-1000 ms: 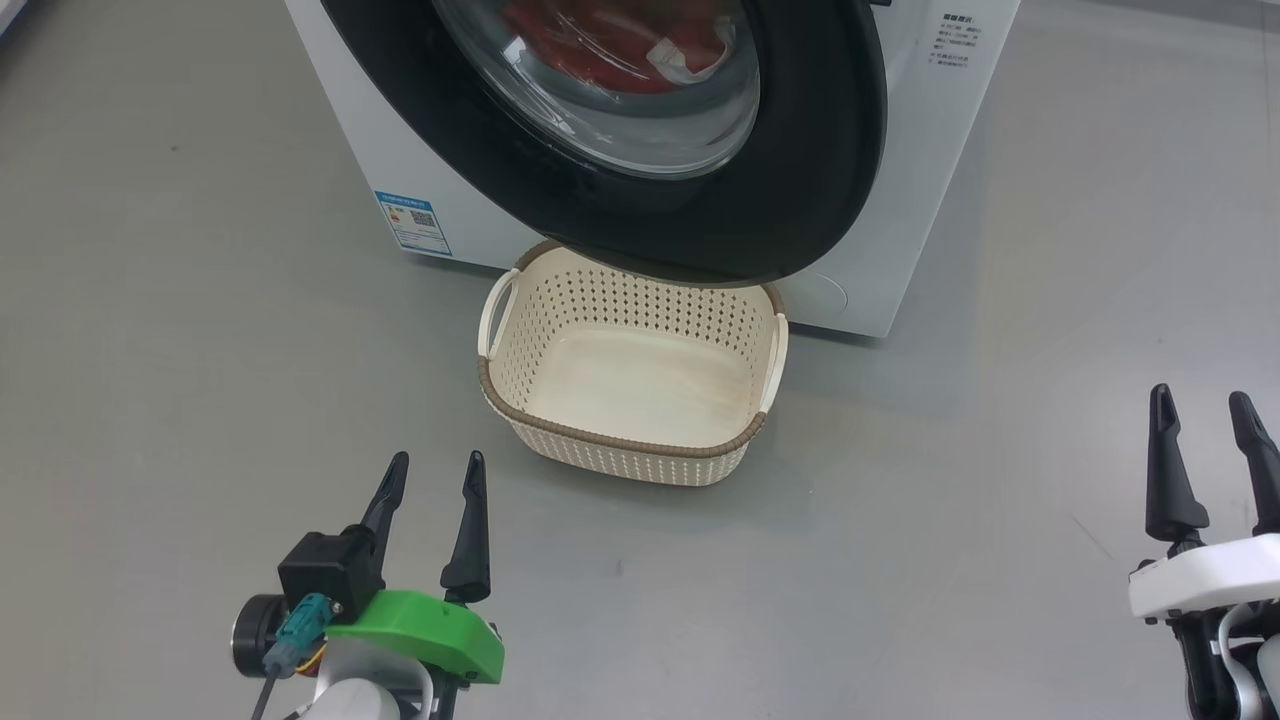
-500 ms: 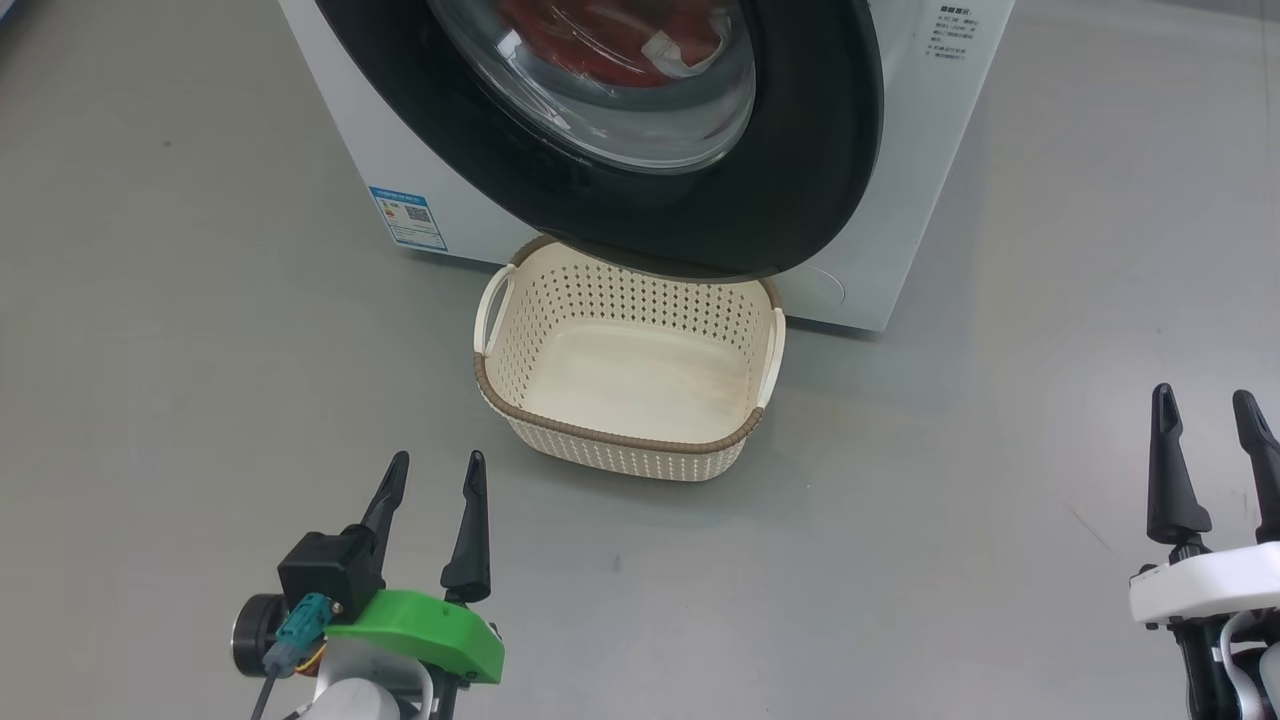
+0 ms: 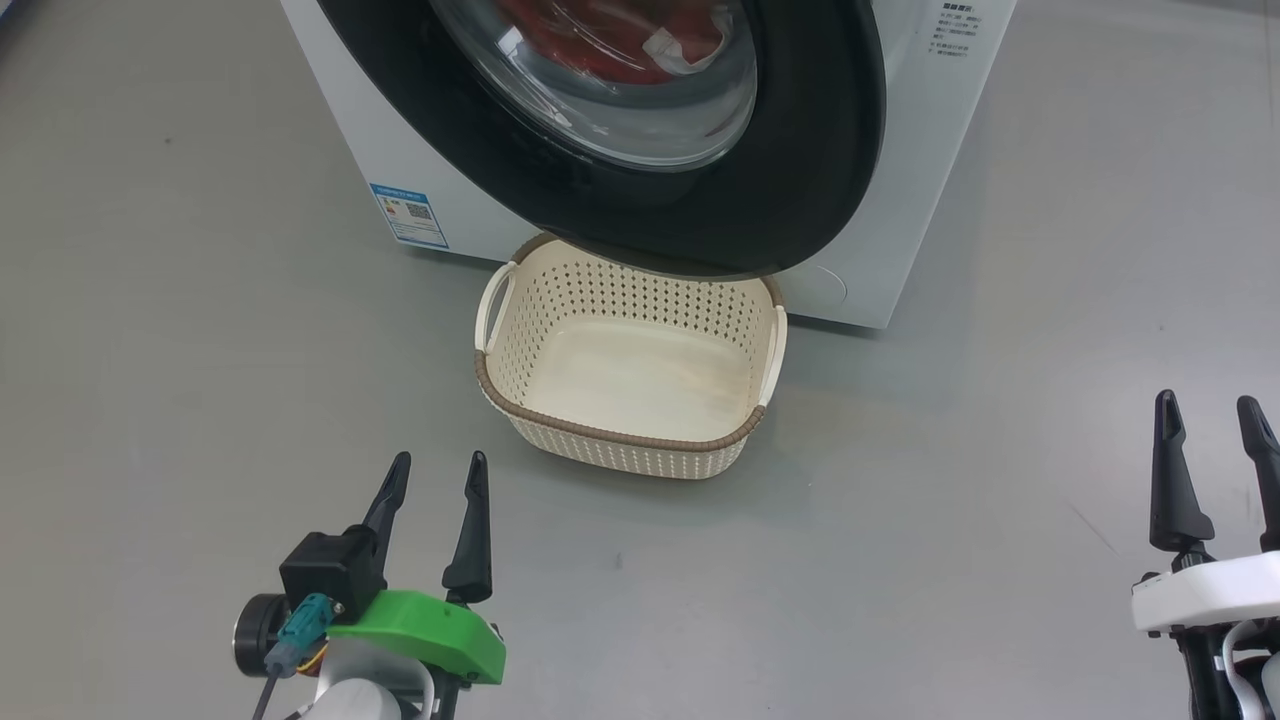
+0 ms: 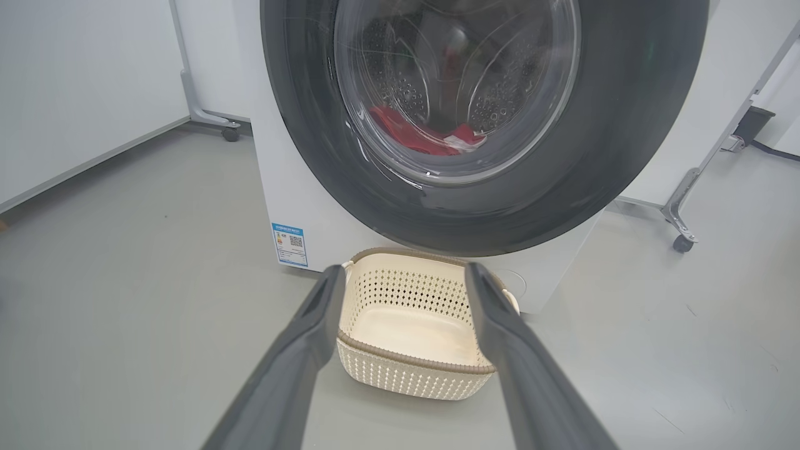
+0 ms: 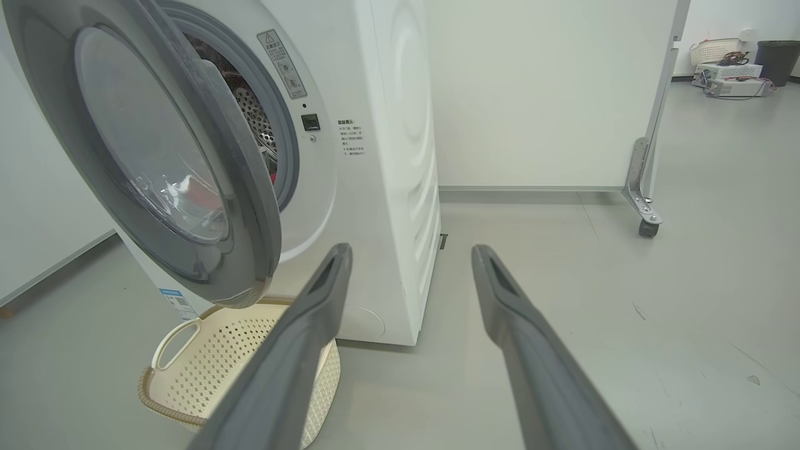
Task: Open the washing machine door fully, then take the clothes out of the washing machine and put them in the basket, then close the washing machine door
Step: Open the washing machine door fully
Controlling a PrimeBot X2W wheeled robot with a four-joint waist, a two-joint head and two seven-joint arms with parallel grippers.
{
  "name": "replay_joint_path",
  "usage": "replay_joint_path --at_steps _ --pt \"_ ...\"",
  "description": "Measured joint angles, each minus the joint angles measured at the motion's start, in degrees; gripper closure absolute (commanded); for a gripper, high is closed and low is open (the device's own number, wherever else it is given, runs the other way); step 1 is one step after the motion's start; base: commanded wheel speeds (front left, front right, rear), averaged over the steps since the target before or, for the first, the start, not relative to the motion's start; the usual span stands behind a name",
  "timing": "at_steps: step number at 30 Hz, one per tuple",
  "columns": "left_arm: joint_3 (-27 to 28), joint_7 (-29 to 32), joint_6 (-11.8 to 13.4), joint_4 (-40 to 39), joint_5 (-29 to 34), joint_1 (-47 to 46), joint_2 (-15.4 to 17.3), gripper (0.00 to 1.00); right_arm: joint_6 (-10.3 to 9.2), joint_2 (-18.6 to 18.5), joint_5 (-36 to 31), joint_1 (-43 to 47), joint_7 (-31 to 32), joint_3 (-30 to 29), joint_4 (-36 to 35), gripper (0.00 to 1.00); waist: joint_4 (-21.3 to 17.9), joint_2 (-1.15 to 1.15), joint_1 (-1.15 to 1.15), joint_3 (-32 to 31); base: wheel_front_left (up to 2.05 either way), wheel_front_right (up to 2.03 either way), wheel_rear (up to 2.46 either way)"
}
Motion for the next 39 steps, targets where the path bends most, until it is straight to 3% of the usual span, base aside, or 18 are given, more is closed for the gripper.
replay_joint_path --at_steps 5,6,7,15,19,23,31,39 --pt "0.0 0.0 0.0 0.0 0.0 0.0 0.0 0.00 0.02 0.1 -0.4 0.2 0.0 -0.3 -0.4 0.00 0.1 0.00 0.00 0.1 0.00 0.00 0.00" --pt "0.0 0.0 0.0 0.0 0.0 0.0 0.0 0.00 0.03 0.1 -0.4 0.3 0.0 -0.3 -0.4 0.61 0.1 0.00 0.00 0.1 0.00 0.00 0.00" --pt "0.0 0.0 0.0 0.0 0.0 0.0 0.0 0.00 0.05 0.1 -0.4 0.5 0.0 -0.3 -0.5 1.00 0.1 0.00 0.00 0.1 0.00 0.00 0.00" --pt "-0.3 0.0 0.0 0.0 0.0 0.0 0.0 0.00 0.58 -0.1 -1.3 0.6 0.0 -0.2 -0.6 1.00 0.3 0.00 0.00 0.2 0.00 0.00 0.00" --pt "-0.5 0.0 0.0 0.1 0.0 0.0 0.0 0.00 1.23 1.3 2.1 0.6 0.0 -1.4 -0.6 1.00 0.4 0.00 0.00 0.1 0.00 0.00 0.00" --pt "-0.7 0.0 0.0 0.1 0.0 0.0 0.0 0.00 2.18 4.7 11.1 0.2 1.1 -4.5 -0.4 1.00 0.7 0.00 0.00 -0.1 0.00 0.00 0.00" --pt "-1.9 0.0 -0.7 0.2 0.0 0.0 0.0 0.00 2.49 12.4 36.0 -4.8 8.5 -14.4 -0.4 1.00 2.0 0.00 0.00 0.2 0.00 0.00 0.00" --pt "-2.1 0.0 -0.7 -0.2 0.0 0.0 0.0 0.00 -1.36 12.0 48.0 -13.8 17.7 -18.5 -1.2 1.00 3.2 0.00 0.00 1.2 0.00 0.00 0.00"
